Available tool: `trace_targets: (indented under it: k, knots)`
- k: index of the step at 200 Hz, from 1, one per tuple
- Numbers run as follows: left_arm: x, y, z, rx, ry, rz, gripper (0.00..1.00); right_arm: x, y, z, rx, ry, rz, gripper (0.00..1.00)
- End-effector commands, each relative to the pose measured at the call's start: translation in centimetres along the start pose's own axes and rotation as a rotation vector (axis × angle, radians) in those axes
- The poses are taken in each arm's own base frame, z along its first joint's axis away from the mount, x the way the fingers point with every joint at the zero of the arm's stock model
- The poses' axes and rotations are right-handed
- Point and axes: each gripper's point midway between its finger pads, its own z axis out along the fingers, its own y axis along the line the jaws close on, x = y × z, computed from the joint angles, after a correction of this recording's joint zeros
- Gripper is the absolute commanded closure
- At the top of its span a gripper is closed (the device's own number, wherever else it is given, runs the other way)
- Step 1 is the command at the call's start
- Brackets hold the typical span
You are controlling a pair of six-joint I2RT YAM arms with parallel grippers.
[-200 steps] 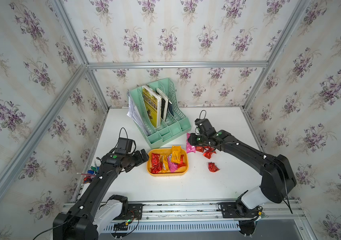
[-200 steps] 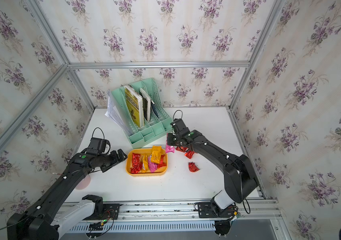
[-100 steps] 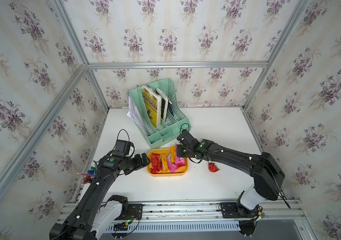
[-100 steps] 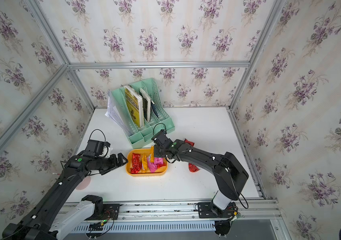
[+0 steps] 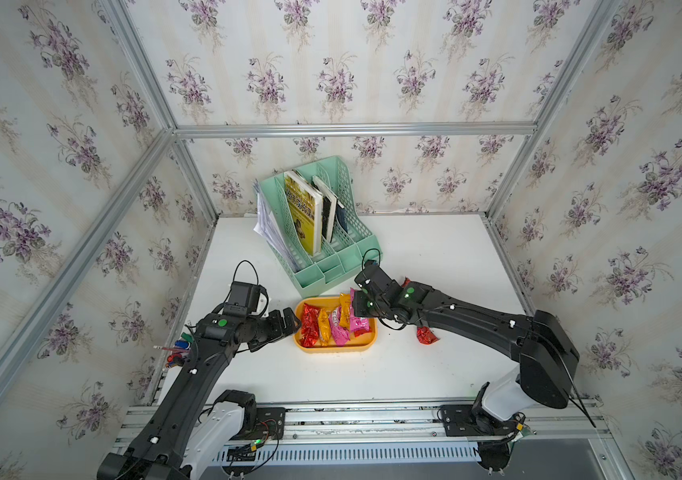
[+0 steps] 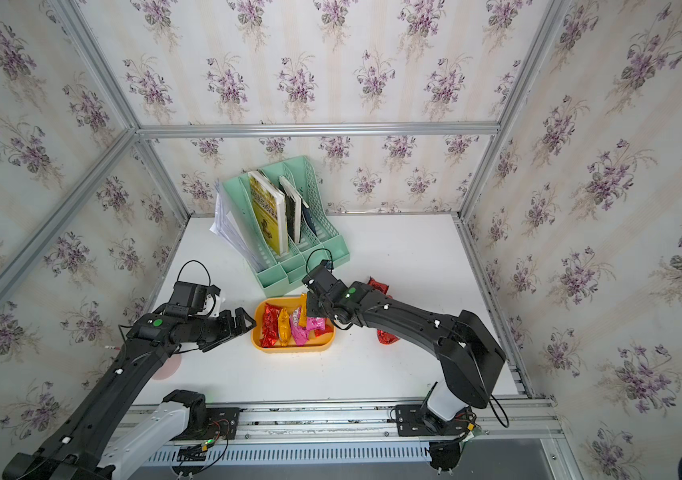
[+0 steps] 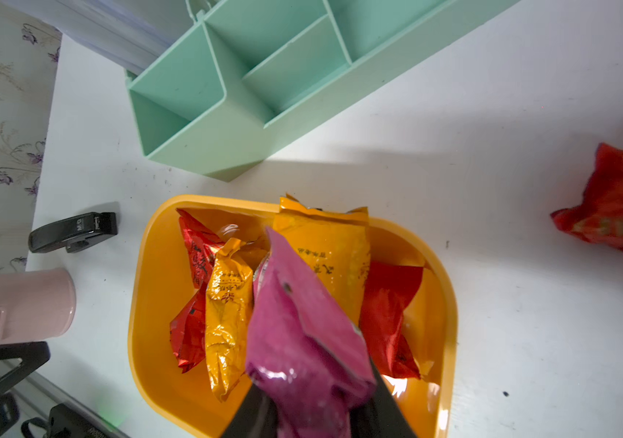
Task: Put the tea bags into the storage box
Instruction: Place the tea bag in the storage box.
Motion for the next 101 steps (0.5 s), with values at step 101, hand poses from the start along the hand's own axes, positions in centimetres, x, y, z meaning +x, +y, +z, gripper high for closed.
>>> trace_targets:
  k: [101]
  knots:
    - [1.0,0.5,-0.4,0.007,-0.012,-0.039,0.01,2.9,-3.7,4.6,0.188,0.104,-0.058,0.52]
